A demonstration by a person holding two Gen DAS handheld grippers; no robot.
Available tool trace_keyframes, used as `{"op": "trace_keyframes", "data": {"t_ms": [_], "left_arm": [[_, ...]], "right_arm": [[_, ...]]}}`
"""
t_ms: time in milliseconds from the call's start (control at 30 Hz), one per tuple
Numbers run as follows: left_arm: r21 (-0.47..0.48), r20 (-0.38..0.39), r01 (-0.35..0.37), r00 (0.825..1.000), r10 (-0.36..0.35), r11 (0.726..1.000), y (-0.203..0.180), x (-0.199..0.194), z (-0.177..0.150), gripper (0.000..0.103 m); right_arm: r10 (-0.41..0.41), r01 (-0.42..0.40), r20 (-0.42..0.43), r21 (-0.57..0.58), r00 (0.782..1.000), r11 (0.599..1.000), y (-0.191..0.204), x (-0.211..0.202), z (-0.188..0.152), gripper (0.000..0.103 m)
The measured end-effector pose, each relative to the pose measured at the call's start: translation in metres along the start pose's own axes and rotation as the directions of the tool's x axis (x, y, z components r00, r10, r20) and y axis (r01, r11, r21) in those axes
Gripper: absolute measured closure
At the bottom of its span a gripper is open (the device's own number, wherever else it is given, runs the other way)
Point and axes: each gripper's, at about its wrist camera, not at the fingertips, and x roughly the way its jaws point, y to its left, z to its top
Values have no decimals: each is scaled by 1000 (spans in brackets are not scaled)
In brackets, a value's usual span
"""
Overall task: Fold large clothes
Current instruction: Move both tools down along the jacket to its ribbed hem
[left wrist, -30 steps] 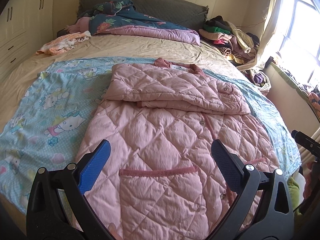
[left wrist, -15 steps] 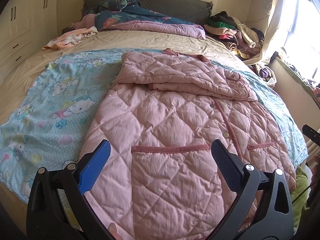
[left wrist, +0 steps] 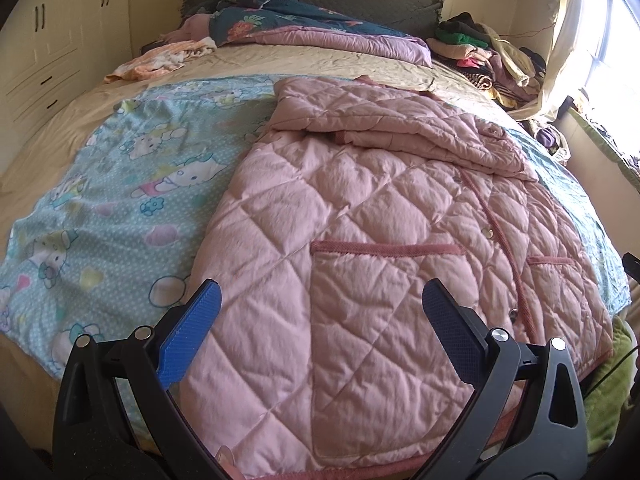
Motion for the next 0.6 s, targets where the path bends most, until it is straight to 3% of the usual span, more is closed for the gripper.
{"op": "trace_keyframes", "data": {"t_ms": [600], "left_arm": [[-67,-59,-37,998,33,997,43,7,-37,8]], "right_arm": [[-38,37,-48,-19,998,999,-16,3,-22,4]]}}
